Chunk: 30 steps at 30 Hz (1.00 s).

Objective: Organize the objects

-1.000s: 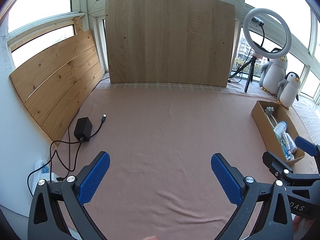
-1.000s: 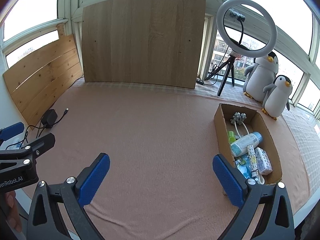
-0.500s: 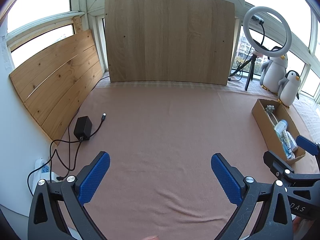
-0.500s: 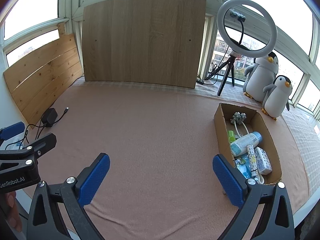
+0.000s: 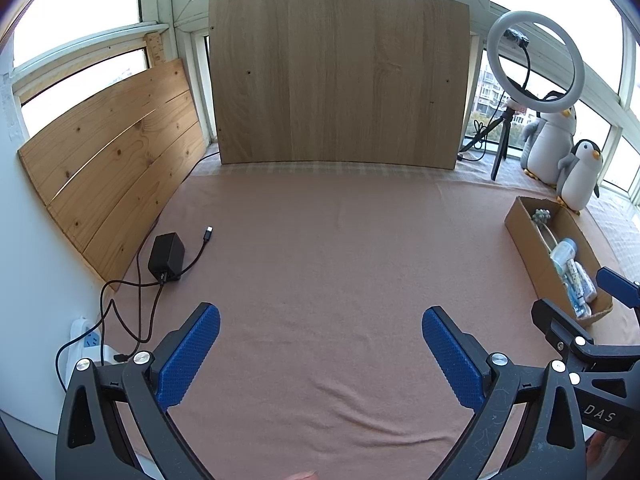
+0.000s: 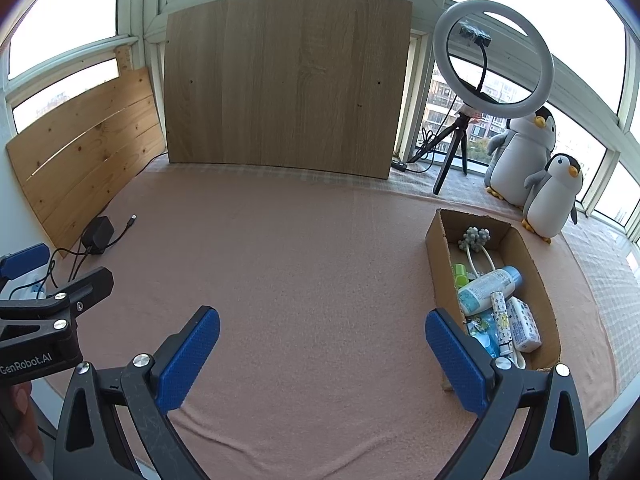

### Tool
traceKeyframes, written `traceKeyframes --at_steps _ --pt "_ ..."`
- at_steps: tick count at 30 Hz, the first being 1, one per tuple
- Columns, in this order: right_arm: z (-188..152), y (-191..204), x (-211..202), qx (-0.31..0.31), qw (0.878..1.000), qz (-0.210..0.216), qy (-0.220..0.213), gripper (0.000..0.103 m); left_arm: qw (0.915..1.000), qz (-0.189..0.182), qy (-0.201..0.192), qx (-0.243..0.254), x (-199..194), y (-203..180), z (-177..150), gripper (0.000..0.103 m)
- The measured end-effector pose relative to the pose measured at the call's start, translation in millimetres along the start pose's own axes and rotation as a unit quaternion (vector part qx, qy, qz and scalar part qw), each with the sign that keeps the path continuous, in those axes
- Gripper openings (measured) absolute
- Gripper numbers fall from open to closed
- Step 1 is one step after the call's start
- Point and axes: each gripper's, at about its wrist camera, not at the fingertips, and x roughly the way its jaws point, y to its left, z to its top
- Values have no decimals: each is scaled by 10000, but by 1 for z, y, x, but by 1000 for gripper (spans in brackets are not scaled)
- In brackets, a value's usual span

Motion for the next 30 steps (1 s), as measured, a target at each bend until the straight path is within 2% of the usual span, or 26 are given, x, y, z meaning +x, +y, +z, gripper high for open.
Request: traceKeyframes --at_steps 30 --pt "3 0 6 -52 10000 -20 32 102 10000 0 22 26 8 0 3 103"
